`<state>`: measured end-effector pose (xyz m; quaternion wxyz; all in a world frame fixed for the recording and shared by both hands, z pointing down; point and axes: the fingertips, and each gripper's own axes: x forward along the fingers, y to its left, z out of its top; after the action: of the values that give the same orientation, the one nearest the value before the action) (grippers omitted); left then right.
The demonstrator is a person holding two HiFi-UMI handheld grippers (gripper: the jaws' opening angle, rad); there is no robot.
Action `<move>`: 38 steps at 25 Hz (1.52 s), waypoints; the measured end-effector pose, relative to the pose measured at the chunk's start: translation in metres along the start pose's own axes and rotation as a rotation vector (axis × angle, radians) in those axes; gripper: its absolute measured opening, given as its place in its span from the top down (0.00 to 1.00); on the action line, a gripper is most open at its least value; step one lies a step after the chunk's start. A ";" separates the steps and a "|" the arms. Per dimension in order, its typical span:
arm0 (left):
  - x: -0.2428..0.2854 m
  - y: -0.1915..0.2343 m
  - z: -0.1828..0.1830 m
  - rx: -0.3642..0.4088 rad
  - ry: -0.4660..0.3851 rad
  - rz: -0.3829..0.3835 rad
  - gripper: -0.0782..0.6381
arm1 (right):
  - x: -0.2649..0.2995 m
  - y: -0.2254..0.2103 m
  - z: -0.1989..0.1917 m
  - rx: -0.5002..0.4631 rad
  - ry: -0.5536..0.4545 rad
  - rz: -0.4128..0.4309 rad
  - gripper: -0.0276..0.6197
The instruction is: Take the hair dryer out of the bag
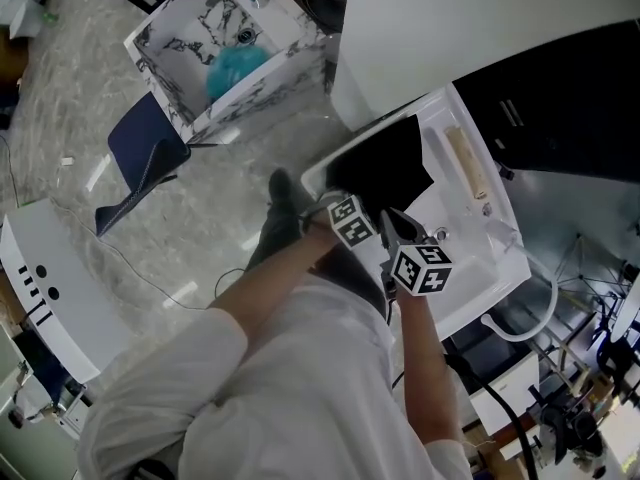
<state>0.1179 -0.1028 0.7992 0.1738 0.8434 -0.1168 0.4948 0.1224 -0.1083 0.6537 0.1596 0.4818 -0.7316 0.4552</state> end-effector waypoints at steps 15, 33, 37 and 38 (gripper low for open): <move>-0.045 -0.022 0.006 -0.163 -0.126 -0.108 0.58 | -0.011 -0.017 -0.004 -0.073 -0.019 -0.031 0.94; -0.100 -0.042 -0.021 -0.414 -0.155 -0.122 0.58 | -0.031 0.010 -0.001 -0.040 -0.069 0.233 0.66; -0.104 -0.043 -0.025 -0.424 -0.157 -0.110 0.58 | -0.046 0.017 -0.001 0.010 -0.075 0.391 0.58; -0.105 -0.043 -0.026 -0.435 -0.160 -0.109 0.58 | -0.050 0.015 0.000 0.022 -0.082 0.402 0.58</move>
<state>0.0622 -0.0504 0.7117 0.3681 0.8276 -0.1886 0.3795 0.1339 -0.0790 0.6127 0.0304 0.3456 -0.8140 0.4659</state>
